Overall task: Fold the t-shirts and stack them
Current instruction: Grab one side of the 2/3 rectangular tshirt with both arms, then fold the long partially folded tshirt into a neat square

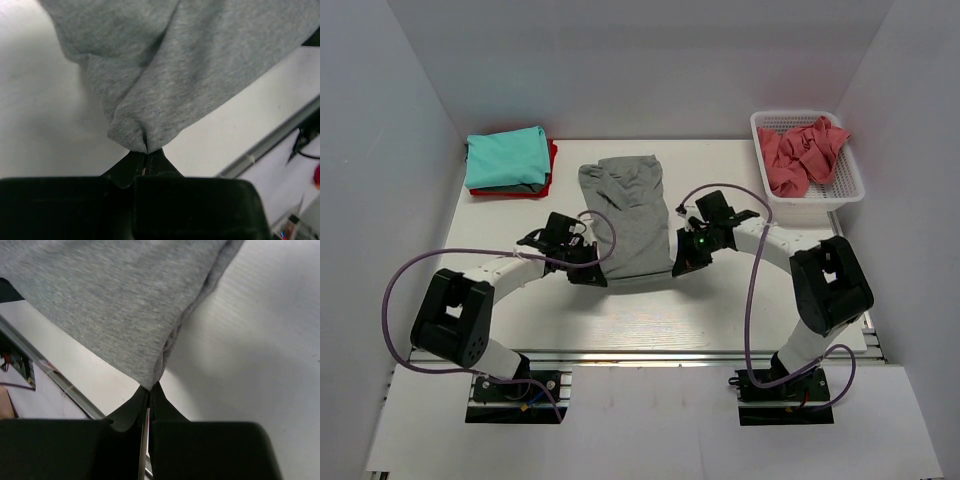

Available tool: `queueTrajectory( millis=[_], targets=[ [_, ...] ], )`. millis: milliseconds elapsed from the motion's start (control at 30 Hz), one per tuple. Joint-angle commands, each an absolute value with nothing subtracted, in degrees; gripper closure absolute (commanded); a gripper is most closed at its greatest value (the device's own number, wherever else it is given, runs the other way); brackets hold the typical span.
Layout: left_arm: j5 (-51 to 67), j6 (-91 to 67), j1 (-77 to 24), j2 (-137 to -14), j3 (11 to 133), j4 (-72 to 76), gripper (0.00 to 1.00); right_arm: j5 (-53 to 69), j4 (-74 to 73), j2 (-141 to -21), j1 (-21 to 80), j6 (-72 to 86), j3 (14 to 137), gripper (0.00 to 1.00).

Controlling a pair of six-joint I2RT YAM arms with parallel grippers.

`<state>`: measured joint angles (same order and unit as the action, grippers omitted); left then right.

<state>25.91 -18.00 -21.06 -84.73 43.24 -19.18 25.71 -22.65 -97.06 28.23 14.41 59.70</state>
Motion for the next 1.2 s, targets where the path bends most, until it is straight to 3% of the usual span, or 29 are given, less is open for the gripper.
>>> queueTrajectory(
  millis=[0, 167, 400, 633, 867, 1167],
  targets=[
    [30.92, -16.00, -21.18, -80.34, 47.63, -26.26, 1.00, 27.24, -27.15, -91.43, 27.86, 11.08, 62.49, 1.00],
    [34.80, -13.63, -21.71, -76.56, 55.80, -33.03, 1.00, 31.63, -28.74, -86.23, 28.30, 9.41, 65.73, 1.00],
    [23.84, -15.89, -20.48, -77.17, 64.68, -35.34, 1.00, 27.17, -26.99, -85.78, 27.60, 11.33, 73.56, 1.00],
    [5.30, -20.48, -19.95, -82.43, 72.67, -31.73, 1.00, 20.04, -22.06, -94.46, 26.63, 13.01, 86.72, 1.00],
    [-1.31, -20.30, -18.90, -94.91, 86.73, -32.43, 1.00, 17.76, -24.08, -107.54, 25.23, 12.13, 103.43, 1.00],
    [0.52, -18.81, -14.41, -112.65, 104.75, -36.73, 1.00, 18.89, -26.28, -123.21, 23.12, 11.87, 121.90, 1.00]
  ],
)
